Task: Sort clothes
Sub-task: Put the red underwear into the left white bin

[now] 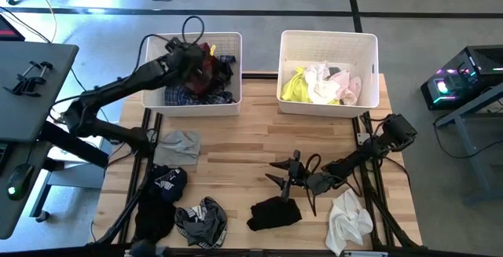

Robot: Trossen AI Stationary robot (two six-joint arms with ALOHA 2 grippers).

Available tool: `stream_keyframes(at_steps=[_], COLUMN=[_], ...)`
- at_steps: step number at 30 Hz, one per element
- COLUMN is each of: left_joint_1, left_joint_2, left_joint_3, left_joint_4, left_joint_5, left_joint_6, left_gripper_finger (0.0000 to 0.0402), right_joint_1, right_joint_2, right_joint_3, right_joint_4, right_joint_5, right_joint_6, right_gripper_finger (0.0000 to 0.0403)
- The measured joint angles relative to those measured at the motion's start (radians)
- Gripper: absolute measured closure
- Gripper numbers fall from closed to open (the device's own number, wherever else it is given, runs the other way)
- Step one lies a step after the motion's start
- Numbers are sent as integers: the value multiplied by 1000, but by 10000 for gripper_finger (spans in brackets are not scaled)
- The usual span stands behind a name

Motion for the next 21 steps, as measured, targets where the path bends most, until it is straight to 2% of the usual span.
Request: stream_keyframes(at_steps=[6,13,21], left_joint_1=[63,72,87], left_joint_2=[132,257,315], left_joint_3=[0,0,0], left_joint_4=[-15,-46,-32], left_joint_5=[98,96,133], left_joint_6=[-50,-78,-85], left_gripper_finger=[401,401,391], right_joint_1=[0,0,0], right_joint_2=[0,0,0], right_joint_3=[0,0,0], right_joint_4=[-4,-6,-35], right_joint_5=[0,-6,-11], right_joint_6=[1,2,47], right_gripper_finger=[218,218,218])
